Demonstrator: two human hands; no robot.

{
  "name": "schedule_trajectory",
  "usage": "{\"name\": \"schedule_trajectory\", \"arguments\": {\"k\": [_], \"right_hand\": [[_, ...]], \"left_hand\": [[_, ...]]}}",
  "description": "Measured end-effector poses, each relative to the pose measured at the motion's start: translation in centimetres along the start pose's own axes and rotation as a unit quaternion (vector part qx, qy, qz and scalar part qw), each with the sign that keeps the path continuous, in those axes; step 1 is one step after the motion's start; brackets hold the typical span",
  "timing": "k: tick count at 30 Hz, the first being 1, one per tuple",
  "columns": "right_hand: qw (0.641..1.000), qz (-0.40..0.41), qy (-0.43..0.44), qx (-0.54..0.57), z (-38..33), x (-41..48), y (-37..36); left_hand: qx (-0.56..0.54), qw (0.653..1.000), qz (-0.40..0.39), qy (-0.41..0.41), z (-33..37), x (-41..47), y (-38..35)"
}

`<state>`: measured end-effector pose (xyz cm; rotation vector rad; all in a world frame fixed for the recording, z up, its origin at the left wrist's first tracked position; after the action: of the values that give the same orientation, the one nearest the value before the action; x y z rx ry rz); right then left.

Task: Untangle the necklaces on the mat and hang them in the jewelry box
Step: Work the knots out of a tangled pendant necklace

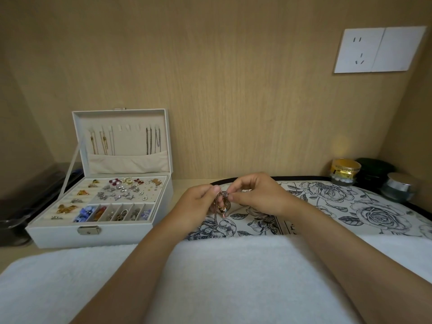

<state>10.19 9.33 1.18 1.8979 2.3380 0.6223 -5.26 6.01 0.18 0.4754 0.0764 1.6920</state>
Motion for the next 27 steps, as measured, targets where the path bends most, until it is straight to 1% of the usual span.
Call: {"name": "schedule_trajectory", "arguments": {"k": [2, 3, 6, 7, 12, 16, 21, 25, 27], "right_hand": [[1.000, 0.002, 0.002, -0.009, -0.1, 0.0, 0.1], [1.000, 0.004, 0.002, -0.009, -0.2, -0.1, 0.1], [0.999, 0.008, 0.019, -0.030, -0.6, -0.2, 0.3], [0.999, 0.009, 0.021, -0.035, -0.6, -0.2, 0.4], [1.000, -0.006, -0.005, -0.002, -0.2, -0.3, 0.1], [1.000, -0.009, -0.004, 0.004, -0.5, -0.4, 0.1], [1.000, -0.017, -0.021, 0.013, -0.1, -0.4, -0.2], [1.000, -0.002, -0.020, 0.021, -0.1, -0.3, -0.1], [1.000, 0.005, -0.017, 0.016, 0.0, -0.1, 0.0]], "left_hand": [[-0.048, 0.998, -0.024, 0.035, 0.0, -0.3, -0.2], [-0.054, 0.997, -0.028, 0.045, 0.0, -0.3, -0.2], [-0.026, 0.999, -0.004, 0.036, -0.1, 0.0, 0.1], [-0.019, 0.999, 0.008, 0.027, 0.0, 0.0, 0.3], [0.026, 0.997, 0.024, -0.075, 0.4, -0.1, 0.5], [0.051, 0.992, 0.048, -0.103, 0.6, 0.0, 0.6], [0.066, 0.994, 0.065, -0.062, -0.2, 0.2, 0.2], [-0.016, 0.999, 0.026, 0.022, -1.0, 0.4, -0.7], [-0.043, 0.998, 0.008, 0.038, -1.0, 0.3, -0.9]]}}
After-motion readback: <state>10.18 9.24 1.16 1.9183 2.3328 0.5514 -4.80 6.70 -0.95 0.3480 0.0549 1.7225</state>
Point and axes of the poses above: each hand's wrist, its own x-axis towards the middle knuckle, its own y-axis out of the back of the hand, z = x × y, the point moved 6 cm from there along x, towards the middle knuckle, and after that the axes turned 12 degrees about z, right-handed, at the moved point
